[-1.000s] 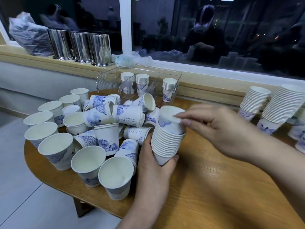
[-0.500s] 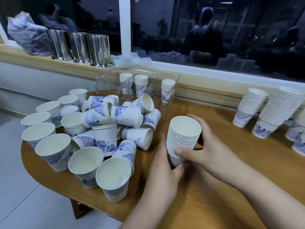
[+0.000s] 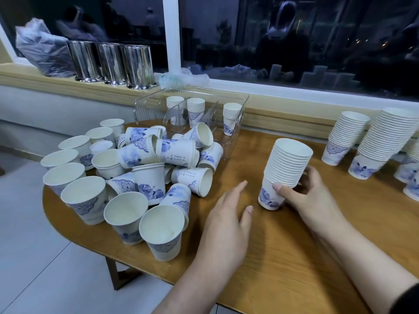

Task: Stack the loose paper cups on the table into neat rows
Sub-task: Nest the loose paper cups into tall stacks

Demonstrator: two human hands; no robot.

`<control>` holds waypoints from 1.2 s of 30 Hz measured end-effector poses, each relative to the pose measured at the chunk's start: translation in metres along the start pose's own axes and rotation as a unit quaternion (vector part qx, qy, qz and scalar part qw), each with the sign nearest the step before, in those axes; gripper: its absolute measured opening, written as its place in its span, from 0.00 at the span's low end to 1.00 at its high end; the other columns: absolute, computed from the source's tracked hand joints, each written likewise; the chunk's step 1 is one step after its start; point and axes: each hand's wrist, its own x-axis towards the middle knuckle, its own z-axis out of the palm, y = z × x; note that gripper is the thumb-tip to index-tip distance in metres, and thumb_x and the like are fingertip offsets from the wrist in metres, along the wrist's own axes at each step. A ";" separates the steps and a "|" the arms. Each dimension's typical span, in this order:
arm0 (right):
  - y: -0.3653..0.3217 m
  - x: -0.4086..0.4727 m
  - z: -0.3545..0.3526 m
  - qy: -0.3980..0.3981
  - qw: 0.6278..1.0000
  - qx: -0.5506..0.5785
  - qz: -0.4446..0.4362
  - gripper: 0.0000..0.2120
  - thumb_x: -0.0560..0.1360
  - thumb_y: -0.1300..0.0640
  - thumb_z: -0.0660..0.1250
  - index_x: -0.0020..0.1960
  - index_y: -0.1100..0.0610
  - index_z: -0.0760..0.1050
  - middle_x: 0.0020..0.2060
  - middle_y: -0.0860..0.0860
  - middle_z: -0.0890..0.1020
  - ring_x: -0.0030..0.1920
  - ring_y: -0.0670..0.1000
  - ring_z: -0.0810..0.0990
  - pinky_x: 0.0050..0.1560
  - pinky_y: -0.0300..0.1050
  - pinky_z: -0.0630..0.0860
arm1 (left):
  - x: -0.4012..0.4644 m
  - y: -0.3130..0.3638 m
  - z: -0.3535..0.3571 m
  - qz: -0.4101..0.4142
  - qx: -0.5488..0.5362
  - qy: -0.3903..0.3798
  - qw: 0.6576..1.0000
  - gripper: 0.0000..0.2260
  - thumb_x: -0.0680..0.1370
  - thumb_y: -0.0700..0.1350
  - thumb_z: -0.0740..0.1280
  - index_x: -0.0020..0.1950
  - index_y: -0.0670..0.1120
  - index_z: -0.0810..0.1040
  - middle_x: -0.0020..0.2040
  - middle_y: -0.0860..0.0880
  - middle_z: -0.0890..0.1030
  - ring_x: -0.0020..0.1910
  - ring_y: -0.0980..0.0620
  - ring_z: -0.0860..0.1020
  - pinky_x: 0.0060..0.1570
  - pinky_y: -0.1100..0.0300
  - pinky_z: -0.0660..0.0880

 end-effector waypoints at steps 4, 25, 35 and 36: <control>0.007 -0.019 0.009 -0.035 0.999 -0.028 0.021 0.35 0.69 0.59 0.78 0.71 0.49 0.64 0.57 0.39 0.79 0.53 0.33 0.79 0.53 0.32 0.76 | -0.018 0.016 -0.022 0.061 0.001 0.024 0.998 0.17 0.82 0.48 0.65 0.71 0.56 0.73 0.66 0.59 0.76 0.64 0.63 0.76 0.63 0.55 0.77; -0.011 -0.091 0.073 0.017 0.990 -0.114 -0.078 0.15 0.72 0.50 0.75 0.56 0.45 0.75 0.51 0.42 0.76 0.52 0.46 0.78 0.53 0.42 0.75 | -0.088 -0.001 -0.136 0.115 0.234 0.229 0.938 0.21 0.74 0.67 0.64 0.49 0.51 0.84 0.25 0.54 0.59 0.22 0.51 0.68 0.22 0.57 0.68; -0.037 -0.082 0.150 -0.079 0.964 -0.196 -0.159 0.21 0.74 0.49 0.72 0.66 0.48 0.77 0.38 0.46 0.75 0.39 0.46 0.72 0.46 0.43 0.73 | -0.085 -0.018 -0.136 0.018 0.275 0.155 0.949 0.15 0.73 0.65 0.65 0.42 0.54 0.77 0.32 0.56 0.77 0.32 0.50 0.78 0.28 0.53 0.75; -0.038 -0.081 0.153 -0.079 0.964 -0.200 -0.159 0.21 0.74 0.50 0.71 0.66 0.49 0.77 0.38 0.46 0.76 0.38 0.47 0.72 0.46 0.45 0.74 | -0.084 -0.019 -0.136 0.019 0.273 0.152 0.950 0.15 0.73 0.65 0.64 0.42 0.54 0.76 0.32 0.56 0.77 0.33 0.50 0.78 0.28 0.52 0.75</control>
